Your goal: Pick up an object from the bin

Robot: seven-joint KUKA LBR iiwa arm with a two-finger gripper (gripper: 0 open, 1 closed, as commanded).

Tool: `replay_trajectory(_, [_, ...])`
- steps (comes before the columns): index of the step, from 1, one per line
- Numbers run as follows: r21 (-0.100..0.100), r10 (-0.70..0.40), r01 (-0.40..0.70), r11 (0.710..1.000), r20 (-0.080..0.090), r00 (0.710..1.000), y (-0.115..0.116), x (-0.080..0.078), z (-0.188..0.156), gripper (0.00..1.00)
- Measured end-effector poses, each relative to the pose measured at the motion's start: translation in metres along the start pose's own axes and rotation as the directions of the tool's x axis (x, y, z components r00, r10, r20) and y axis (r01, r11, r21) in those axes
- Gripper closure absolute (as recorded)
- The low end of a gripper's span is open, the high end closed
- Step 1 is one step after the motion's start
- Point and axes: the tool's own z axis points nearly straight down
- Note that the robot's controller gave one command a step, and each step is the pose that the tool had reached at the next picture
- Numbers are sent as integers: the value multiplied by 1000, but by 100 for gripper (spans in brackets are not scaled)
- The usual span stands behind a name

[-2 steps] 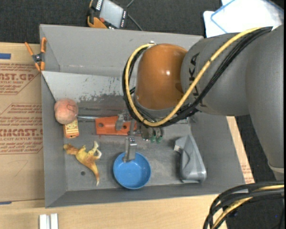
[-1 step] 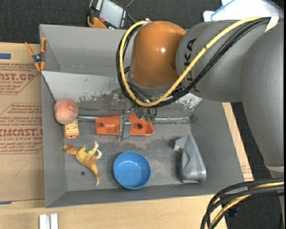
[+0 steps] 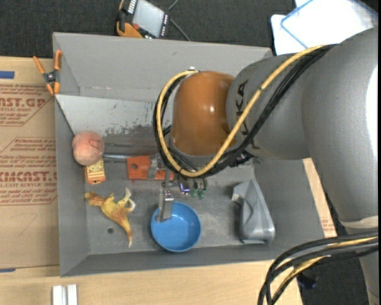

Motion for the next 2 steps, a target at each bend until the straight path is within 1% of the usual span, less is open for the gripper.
replay_trajectory(1, [-9,26,-26,1000,48,999,1,-39,-9,0])
replay_trajectory(2, [-4,66,-66,998,6,998,14,-17,55,0])
